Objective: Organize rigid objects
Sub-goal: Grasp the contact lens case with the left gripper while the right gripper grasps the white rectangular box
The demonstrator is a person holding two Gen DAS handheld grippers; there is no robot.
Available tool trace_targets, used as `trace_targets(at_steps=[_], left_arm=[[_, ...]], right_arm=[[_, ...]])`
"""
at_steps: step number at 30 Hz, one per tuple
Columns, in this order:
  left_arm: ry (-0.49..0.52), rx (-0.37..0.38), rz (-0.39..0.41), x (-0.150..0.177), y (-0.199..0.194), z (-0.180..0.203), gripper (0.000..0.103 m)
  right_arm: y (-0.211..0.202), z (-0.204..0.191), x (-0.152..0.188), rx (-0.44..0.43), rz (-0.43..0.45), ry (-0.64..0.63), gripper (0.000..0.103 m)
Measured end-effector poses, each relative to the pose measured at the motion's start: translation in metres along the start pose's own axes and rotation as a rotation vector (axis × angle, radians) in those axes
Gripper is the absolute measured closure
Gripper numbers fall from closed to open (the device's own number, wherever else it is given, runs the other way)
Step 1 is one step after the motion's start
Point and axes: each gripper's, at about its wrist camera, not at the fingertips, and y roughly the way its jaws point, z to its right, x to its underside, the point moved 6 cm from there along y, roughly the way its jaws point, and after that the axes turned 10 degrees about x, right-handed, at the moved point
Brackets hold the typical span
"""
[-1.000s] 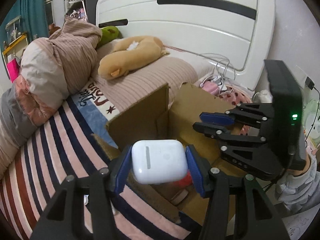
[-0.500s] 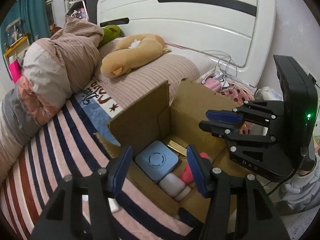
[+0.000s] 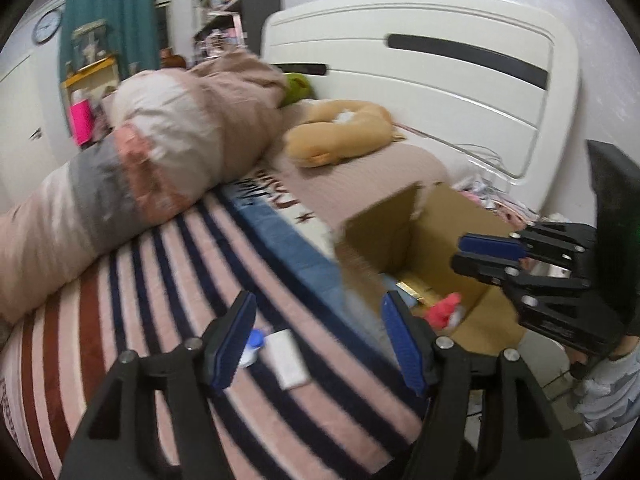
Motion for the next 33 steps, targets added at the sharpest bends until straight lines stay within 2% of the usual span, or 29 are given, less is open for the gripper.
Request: trace_targets(at_steps=[3,5,7,10,14,16,18,23,26,29,32,33], left_arm=[[-0.035,-0.025,-0.003,0.017,-0.006,-0.031,0.041],[-0.07,-0.014,-0.006,0.03,-0.007,-0.053,0.041],[-0.089,0.0,-0.004,0.042,-0.006,-0.072,0.041],[-0.1,0.008,-0.016,0.063,0.003,-0.099,0.041],[-0.127,0.047,-0.064,0.09,0.03,-0.124,0.041],[-0.132,0.065,-0.085,0.102,0.046,-0.131,0.041],[-0.141,0.084,-0.1,0.11,0.065,-0.137,0.041],[-0.169,0.155,-0.121,0.119,0.116,-0.144,0.041],[-0.183,0.18,-0.148,0.119,0.149,-0.145,0.041],[-0.184,0.191,-0.147,0.118,0.173,-0.144,0.043],[-0.172,0.17,-0.138,0.115,0.182,-0.141,0.052],[-0.167,0.16,-0.138,0.115,0.183,-0.141,0.059]], right_arm=[[0.001,-0.042,-0.011,-0.12,-0.005,-0.009,0.088],[0.007,-0.068,-0.015,-0.164,-0.015,-0.03,0.086],[0.018,-0.096,-0.016,-0.181,-0.03,-0.062,0.082],[0.043,-0.131,-0.009,-0.204,-0.082,-0.084,0.081],[0.08,-0.161,0.01,-0.146,-0.142,-0.111,0.08],[0.103,-0.162,0.021,-0.118,-0.191,-0.076,0.079],[0.129,-0.16,0.032,-0.092,-0.239,-0.042,0.072],[0.179,-0.148,0.055,-0.024,-0.327,0.016,0.07],[0.196,-0.142,0.06,-0.011,-0.332,0.035,0.061],[0.205,-0.14,0.062,-0.009,-0.312,0.031,0.059],[0.212,-0.138,0.065,-0.024,-0.315,0.051,0.059],[0.213,-0.138,0.065,-0.028,-0.311,0.056,0.059]])
